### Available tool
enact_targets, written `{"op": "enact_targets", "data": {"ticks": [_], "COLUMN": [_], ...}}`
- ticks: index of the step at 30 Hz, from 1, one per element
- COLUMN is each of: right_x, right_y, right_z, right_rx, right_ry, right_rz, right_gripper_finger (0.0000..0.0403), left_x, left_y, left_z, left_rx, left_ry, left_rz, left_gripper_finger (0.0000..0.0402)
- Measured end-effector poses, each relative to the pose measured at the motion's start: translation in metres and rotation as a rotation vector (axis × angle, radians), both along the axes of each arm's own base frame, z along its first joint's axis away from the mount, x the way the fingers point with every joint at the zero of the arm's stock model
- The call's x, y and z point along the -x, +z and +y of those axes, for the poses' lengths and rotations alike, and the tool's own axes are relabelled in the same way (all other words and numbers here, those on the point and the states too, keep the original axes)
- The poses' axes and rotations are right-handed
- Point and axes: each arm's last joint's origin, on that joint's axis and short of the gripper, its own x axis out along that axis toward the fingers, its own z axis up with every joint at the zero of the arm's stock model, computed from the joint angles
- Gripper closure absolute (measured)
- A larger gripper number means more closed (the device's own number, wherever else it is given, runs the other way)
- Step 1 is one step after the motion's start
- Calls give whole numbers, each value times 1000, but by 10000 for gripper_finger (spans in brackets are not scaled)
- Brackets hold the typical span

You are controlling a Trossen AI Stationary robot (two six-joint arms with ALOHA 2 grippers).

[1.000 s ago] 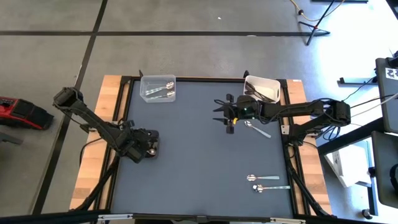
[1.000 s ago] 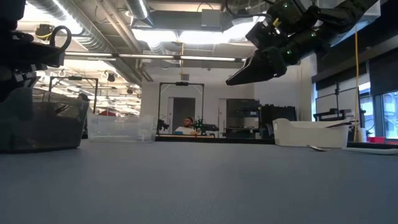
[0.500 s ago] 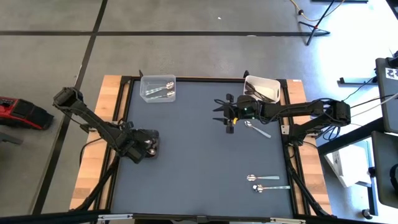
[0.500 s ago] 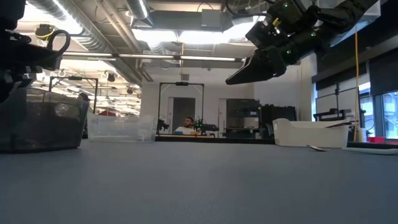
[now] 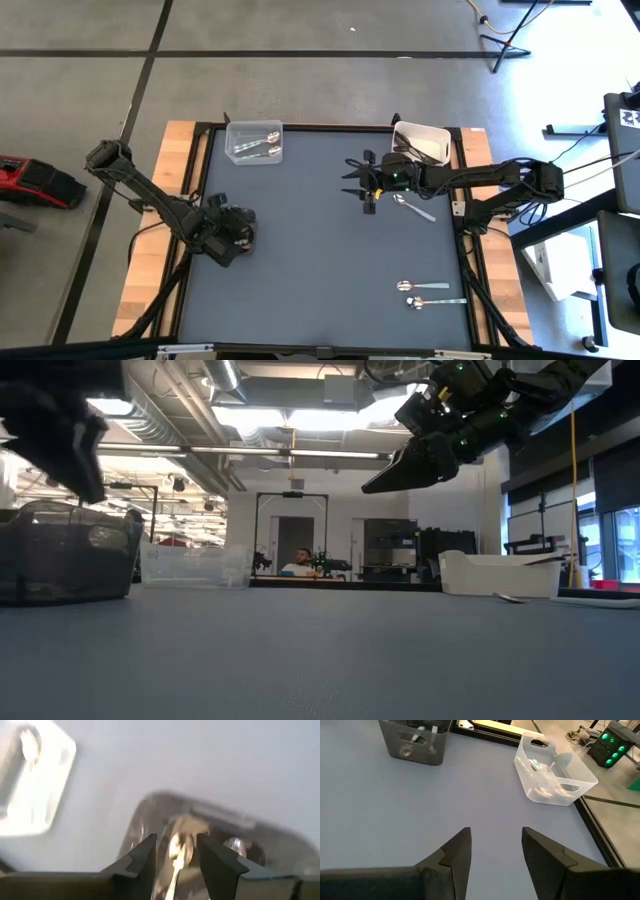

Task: Sort silverware by color (type)
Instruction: Put the blue spoon into the black bin

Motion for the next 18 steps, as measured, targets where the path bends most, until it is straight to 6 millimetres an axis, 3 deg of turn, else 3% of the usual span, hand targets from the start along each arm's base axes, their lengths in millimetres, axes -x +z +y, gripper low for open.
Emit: {"op": "enact_targets", "data": {"ticks": [18], "right_x": [0], "right_y": [0], "right_z": [0], "right_rx": [-1], "right_ry": [-1], "right_rz": [-1], "right_gripper_finger": [238], "left_x": [-39], "left_y": [10], "left_z": [-20], "left_rx": [-154], "left_ry": [-196], "left_rz": [-326], "left_gripper_finger": [269]}}
